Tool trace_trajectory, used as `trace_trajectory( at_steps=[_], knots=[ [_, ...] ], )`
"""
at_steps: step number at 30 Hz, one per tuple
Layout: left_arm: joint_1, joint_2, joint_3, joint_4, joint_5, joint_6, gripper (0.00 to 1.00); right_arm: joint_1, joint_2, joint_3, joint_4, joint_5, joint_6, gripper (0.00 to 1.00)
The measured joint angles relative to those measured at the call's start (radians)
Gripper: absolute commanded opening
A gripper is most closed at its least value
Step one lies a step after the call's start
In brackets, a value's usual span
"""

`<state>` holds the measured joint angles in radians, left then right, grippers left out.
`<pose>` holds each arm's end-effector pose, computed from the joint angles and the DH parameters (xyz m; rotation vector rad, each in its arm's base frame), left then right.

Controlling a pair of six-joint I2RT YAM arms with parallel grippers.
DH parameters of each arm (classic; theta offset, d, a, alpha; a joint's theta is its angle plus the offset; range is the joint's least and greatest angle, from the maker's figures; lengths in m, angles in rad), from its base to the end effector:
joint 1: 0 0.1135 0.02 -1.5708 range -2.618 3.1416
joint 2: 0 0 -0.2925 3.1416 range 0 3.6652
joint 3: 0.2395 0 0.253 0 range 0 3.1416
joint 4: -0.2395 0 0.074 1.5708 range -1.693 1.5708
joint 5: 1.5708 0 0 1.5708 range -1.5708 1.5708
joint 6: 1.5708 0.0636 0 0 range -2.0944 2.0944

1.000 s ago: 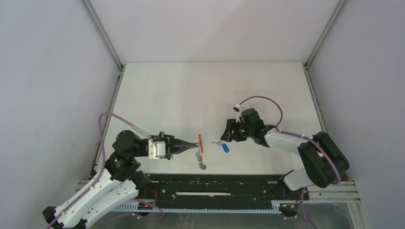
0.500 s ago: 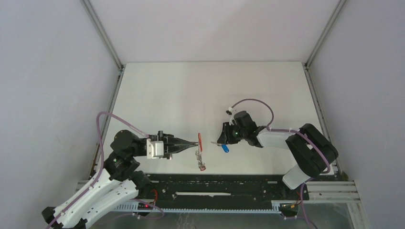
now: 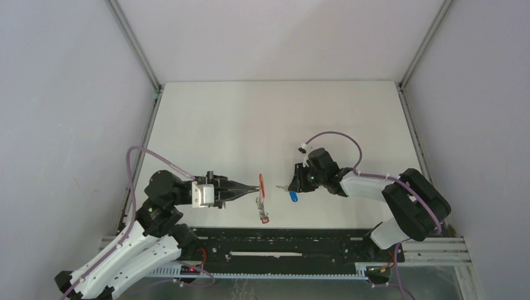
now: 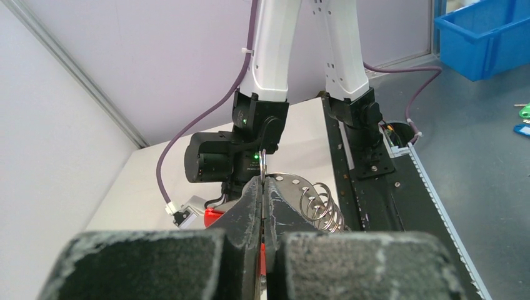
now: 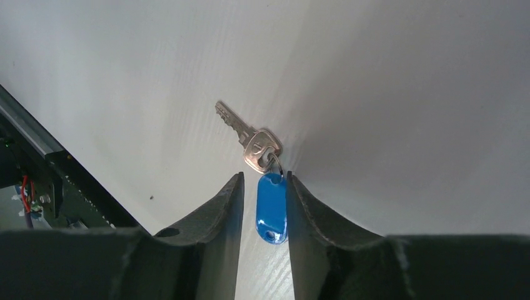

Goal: Put the keys on the keyring

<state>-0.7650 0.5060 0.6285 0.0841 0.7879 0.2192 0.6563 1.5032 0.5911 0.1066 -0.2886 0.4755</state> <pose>0.0532 -0.1136 0.3693 1.2337 0.8543 -0.9780 0.2200 0.1923 0.1504 -0.3731 2.4885 0.8502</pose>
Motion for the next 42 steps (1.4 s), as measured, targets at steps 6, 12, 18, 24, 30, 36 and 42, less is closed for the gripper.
trace_trajectory(
  at_steps=[6,12,18,24,30,36,42],
  knots=[
    [0.000,0.000,0.000,0.000,-0.003,-0.002,0.00,0.000,-0.002,-0.001,0.002,0.002,-0.001,0.37],
    [0.000,0.000,0.000,0.000,-0.008,-0.002,0.00,0.000,-0.002,-0.001,0.010,0.001,-0.002,0.31],
    [0.000,0.000,0.000,0.000,-0.011,-0.002,0.00,0.000,0.016,-0.002,0.020,-0.003,-0.011,0.04],
    [0.000,0.000,0.000,-0.001,-0.018,-0.002,0.00,0.000,0.031,-0.002,0.035,-0.014,-0.015,0.00],
    [0.000,0.000,0.000,-0.002,-0.023,-0.002,0.00,0.000,-0.001,-0.005,0.026,-0.022,-0.030,0.00],
    [0.000,0.005,0.000,-0.017,-0.026,-0.011,0.00,0.099,-0.287,-0.014,-0.039,0.080,-0.155,0.00],
    [0.002,0.026,0.000,-0.019,-0.018,-0.040,0.00,0.286,-0.576,-0.011,-0.098,0.235,-0.375,0.00]
  ],
)
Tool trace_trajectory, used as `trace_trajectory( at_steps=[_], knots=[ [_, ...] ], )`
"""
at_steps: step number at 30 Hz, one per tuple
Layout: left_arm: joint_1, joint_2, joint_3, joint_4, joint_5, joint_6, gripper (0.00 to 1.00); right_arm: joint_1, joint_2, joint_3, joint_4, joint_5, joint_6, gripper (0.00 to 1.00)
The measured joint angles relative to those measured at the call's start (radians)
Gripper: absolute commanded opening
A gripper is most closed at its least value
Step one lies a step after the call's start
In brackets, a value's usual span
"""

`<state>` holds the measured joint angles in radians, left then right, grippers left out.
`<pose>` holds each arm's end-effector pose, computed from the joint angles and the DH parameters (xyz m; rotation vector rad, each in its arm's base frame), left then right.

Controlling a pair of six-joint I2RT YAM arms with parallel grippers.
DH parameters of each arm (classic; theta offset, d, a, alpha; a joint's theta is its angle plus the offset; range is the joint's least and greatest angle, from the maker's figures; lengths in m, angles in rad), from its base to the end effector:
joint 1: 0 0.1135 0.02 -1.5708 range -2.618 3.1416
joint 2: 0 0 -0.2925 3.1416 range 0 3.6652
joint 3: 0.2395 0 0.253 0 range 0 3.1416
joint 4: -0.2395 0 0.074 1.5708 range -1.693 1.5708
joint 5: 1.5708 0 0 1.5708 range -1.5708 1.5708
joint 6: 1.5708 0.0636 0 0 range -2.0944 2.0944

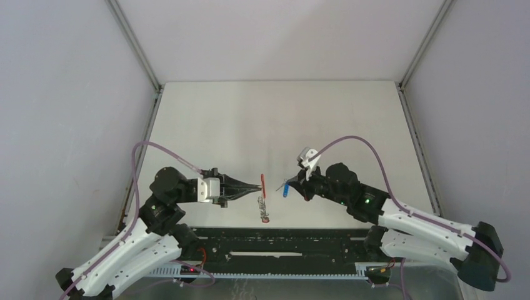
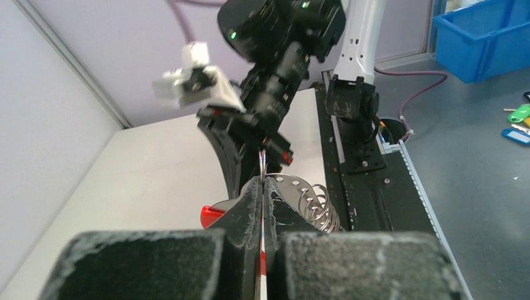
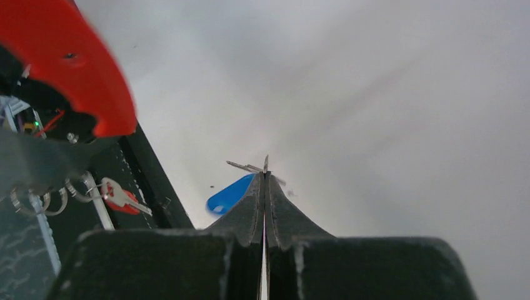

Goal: Put the keys on the keyring

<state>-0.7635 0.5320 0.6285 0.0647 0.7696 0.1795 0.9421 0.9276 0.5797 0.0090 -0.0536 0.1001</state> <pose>0.0596 -0.1183 0.3645 1.2198 0.9368 -1.0086 0.1300 0.1846 0.2745 -0.8443 1.7935 0.7444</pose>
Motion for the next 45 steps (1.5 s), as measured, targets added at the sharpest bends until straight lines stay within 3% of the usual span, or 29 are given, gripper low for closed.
trace_trajectory(
  at_steps=[6,13,23,32,39,45],
  knots=[
    [0.016,0.039,0.000,0.002,0.051,-0.038,0.00,0.118,-0.134,0.091,-0.151,0.047,-0.237,0.00],
    [0.019,0.077,0.004,0.023,0.145,-0.075,0.00,0.141,-0.186,0.283,-0.257,-0.106,-0.441,0.00],
    [0.020,0.090,0.039,0.031,0.237,-0.103,0.00,0.149,-0.145,0.390,-0.410,-0.365,-0.595,0.00],
    [0.020,0.097,0.043,0.035,0.306,-0.080,0.00,0.194,-0.051,0.557,-0.542,-0.451,-0.737,0.00],
    [0.021,0.092,0.046,0.016,0.315,-0.038,0.00,0.208,-0.016,0.600,-0.595,-0.446,-0.762,0.00],
    [0.026,0.058,0.085,-0.171,0.307,0.114,0.00,0.138,-0.070,0.387,-0.515,-0.369,-0.575,0.00]
  ],
)
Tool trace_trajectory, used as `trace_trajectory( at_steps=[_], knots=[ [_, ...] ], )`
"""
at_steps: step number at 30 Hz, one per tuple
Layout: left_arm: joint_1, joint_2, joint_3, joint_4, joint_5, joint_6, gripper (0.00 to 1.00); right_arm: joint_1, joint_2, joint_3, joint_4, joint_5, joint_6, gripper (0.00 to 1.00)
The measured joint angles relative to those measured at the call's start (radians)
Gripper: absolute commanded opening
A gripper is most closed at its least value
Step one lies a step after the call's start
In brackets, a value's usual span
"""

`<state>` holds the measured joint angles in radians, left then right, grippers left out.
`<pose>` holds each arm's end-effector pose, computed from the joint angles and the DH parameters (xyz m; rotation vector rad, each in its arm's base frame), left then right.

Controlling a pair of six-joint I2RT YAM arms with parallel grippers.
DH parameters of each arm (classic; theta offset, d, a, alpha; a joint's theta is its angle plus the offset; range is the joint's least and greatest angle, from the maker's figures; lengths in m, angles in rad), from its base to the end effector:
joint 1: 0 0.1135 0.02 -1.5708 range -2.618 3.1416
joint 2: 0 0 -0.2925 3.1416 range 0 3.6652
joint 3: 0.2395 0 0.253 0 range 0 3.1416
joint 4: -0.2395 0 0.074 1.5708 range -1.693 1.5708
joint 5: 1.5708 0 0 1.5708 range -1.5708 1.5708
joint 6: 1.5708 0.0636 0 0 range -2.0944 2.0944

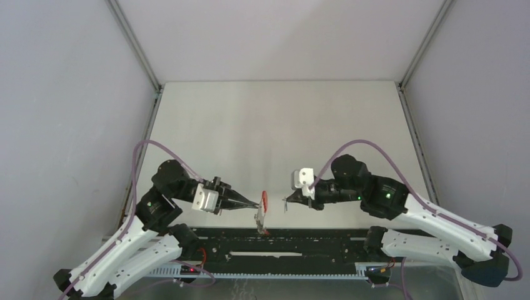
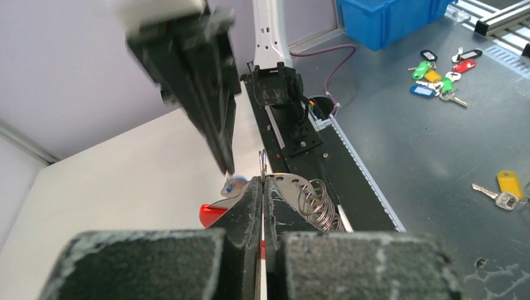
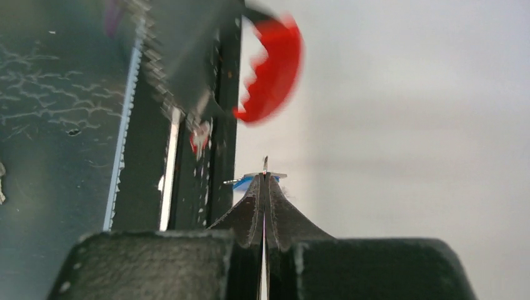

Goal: Put the keys on the keyring

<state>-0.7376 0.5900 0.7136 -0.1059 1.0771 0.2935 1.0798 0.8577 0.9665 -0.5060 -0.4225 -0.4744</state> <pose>0.0494 -0.1205 0.3679 1.4755 0.8231 -1.1649 0.0657 0.1783 0.3700 -1.6057 1.2259 0.8058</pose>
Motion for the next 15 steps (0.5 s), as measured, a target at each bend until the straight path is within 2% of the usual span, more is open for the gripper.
trace_trajectory(
  at_steps=[8,15],
  knots=[
    [0.006,-0.034,0.020,-0.121,-0.001,0.066,0.00,-0.086,0.088,-0.330,0.173,0.157,0.372,0.00],
    [0.007,-0.034,0.020,-0.136,-0.001,0.063,0.00,-0.113,0.320,-0.363,0.295,0.385,0.623,0.00]
  ],
)
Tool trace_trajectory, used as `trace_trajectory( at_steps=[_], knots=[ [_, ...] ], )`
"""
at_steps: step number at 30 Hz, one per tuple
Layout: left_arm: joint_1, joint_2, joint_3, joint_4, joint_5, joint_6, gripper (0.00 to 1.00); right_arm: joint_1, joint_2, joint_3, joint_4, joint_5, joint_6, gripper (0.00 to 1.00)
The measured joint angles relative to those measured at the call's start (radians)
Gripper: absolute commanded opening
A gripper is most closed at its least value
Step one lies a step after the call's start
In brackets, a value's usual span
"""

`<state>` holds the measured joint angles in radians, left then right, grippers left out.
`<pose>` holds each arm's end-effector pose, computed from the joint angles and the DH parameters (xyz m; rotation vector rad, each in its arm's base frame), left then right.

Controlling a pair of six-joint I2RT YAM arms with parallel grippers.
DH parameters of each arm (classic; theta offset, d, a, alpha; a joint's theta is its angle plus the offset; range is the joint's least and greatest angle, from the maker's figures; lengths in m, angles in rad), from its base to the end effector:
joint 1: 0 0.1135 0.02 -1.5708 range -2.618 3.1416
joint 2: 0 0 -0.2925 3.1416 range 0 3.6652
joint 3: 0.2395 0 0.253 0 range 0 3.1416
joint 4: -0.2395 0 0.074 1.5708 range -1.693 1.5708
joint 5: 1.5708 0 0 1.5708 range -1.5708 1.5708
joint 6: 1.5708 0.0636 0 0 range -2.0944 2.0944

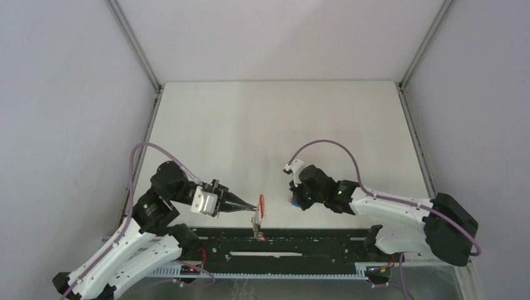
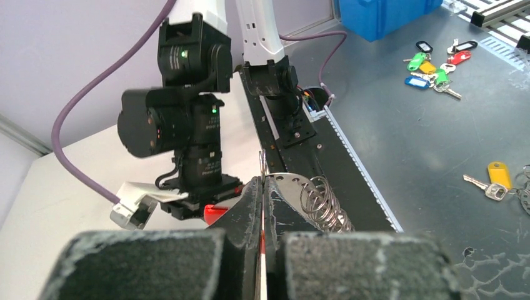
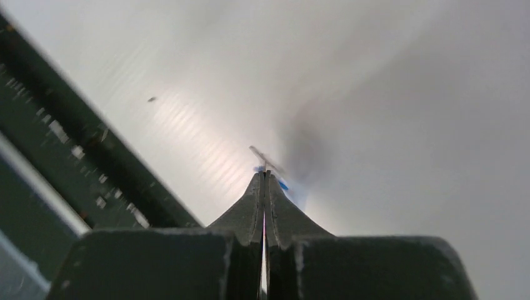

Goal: Put the keys on the keyring

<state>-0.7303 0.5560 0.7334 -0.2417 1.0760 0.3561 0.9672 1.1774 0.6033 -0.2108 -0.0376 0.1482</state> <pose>0.0423 -0.1130 0.3636 1.5037 0.8559 -1.1486 0.1366 0.2024 0.2034 -0.9860 2.2241 0.5725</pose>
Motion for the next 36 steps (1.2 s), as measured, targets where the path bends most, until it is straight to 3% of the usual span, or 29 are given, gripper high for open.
trace_trajectory(
  at_steps=[6,13,15,16,17,18,19,26,32,34,36],
  knots=[
    [0.000,0.000,0.000,0.003,-0.002,-0.008,0.00,-0.021,0.129,0.000,0.046,0.130,0.125,0.00],
    [0.000,-0.001,0.000,0.041,-0.008,-0.021,0.00,-0.042,0.210,0.000,0.101,0.164,0.173,0.00],
    [0.000,-0.003,0.000,0.045,-0.010,-0.025,0.00,-0.054,0.209,0.000,0.108,0.164,0.176,0.07],
    [0.000,-0.003,0.000,0.046,-0.010,-0.026,0.00,-0.059,0.208,0.000,0.111,0.164,0.176,0.19],
    [0.000,-0.004,0.000,0.046,-0.011,-0.026,0.00,-0.064,0.204,0.000,0.111,0.163,0.176,0.43],
    [0.000,-0.004,0.000,0.046,-0.011,-0.026,0.00,-0.066,0.196,0.000,0.109,0.162,0.179,0.89],
    [0.000,-0.004,0.000,0.046,-0.011,-0.026,0.00,-0.069,0.185,0.000,0.104,0.159,0.186,0.98],
    [0.000,-0.004,0.000,0.051,-0.018,-0.027,0.00,-0.092,-0.040,0.018,0.068,0.058,0.205,1.00],
    [0.000,-0.004,0.000,0.068,-0.027,-0.035,0.00,-0.330,-0.001,0.017,0.165,-0.330,0.281,1.00],
    [0.000,-0.004,0.000,0.070,-0.028,-0.038,0.00,-0.377,-0.008,0.016,0.122,-0.312,0.280,1.00],
    [0.000,-0.004,0.000,0.073,-0.032,-0.042,0.00,-0.344,-0.107,0.016,0.066,-0.209,0.274,0.99]
  ],
)
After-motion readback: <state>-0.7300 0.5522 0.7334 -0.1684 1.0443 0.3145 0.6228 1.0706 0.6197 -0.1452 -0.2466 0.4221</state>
